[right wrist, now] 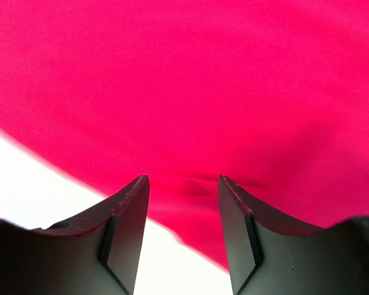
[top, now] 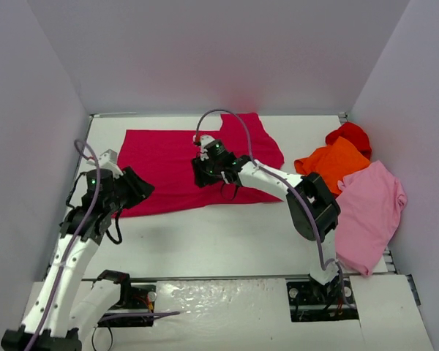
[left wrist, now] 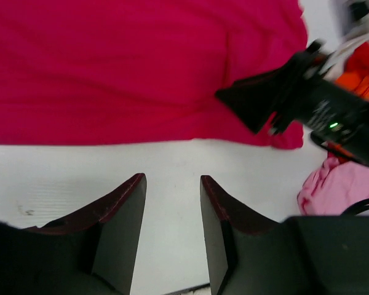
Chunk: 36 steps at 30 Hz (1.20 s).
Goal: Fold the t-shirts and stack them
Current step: Fold the flattened tshirt in 1/3 of the way
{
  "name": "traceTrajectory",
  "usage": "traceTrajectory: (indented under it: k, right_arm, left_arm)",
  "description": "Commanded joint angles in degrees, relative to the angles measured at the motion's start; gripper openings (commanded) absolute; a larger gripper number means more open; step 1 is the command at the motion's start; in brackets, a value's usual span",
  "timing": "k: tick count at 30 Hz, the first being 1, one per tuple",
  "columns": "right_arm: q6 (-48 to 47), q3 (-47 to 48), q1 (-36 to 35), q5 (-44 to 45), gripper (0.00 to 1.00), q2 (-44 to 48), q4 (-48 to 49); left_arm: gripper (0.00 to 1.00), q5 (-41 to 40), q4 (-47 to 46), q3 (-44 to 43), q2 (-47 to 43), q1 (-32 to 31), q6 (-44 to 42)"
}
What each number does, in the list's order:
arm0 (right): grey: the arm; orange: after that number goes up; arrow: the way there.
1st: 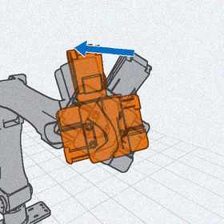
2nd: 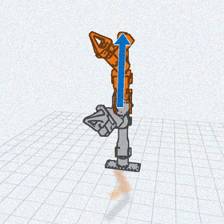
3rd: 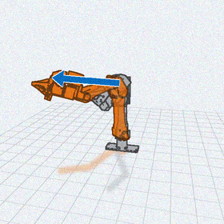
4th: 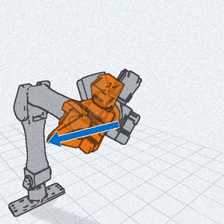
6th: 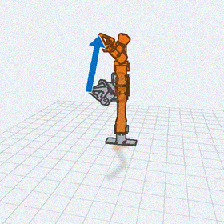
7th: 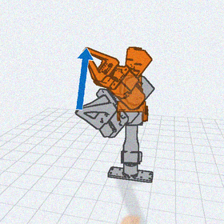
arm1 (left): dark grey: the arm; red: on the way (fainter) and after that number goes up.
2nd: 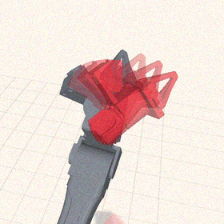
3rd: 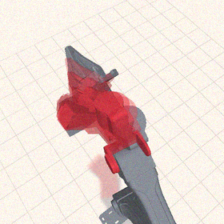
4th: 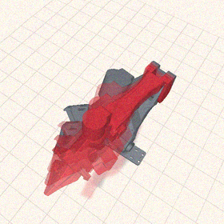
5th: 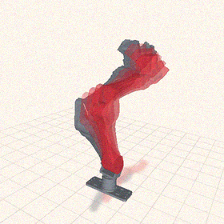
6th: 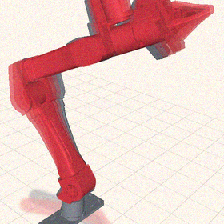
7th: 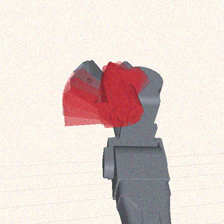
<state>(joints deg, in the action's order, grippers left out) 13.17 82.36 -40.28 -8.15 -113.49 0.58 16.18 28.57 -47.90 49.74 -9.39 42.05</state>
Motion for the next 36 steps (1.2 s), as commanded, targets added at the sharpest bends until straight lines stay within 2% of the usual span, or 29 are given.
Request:
traceTrajectory:
  k: [1,6,8,12,14,17,21,27,33,36]
  right_arm:
    - [-0.6,5.5,-3.7,-12.4,0.46,-2.3,3.6]
    - [-1.3,9.9,-8.2,-20.2,0.53,-6.9,8.1]
    - [-2.7,13.6,-10.1,-22.6,0.63,-9.8,9.0]
    - [-5.9,19.5,-12.4,-29.4,0.64,-16.1,10.8]
    - [-5.3,23.5,-12.7,-35.9,0.64,-19.1,12.6]
    - [-1.3,27.2,-13.0,-39.9,0.65,-24.2,18.4]
    - [0.5,34.9,-13.6,-44.6,0.65,-30.2,19.1]
    - [0.0,36.7,-14.0,-45.6,0.63,-32.8,18.6]
    - [0.1,35.6,-14.7,-44.2,0.47,-32.2,17.8]
    - [-0.7,35.1,-15.4,-42.2,0.44,-31.6,17.2]
  left_arm:
    - [0.38,-14.5,7.6,-3.4,-9.1,-0.3,0.1]
    - [0.38,-23.6,11.5,-3.7,-23.4,-0.3,4.5]
    - [0.38,-26.7,14.7,-4.9,-29.7,-0.3,6.0]
    - [0.4,-30.0,19.3,-6.7,-34.6,-0.2,6.6]
    - [0.4,-29.7,20.8,-7.3,-35.7,-0.2,6.5]
    - [0.41,-27.8,22.9,-7.2,-36.1,-0.2,6.9]
    - [0.41,-26.0,24.2,-6.3,-36.4,-0.2,7.3]
    - [0.41,-25.4,24.2,-5.4,-36.6,-0.2,6.2]
    - [0.41,-22.7,21.8,-3.9,-34.1,-0.2,4.5]
    - [0.41,-20.5,20.7,-3.1,-32.7,-0.2,4.1]
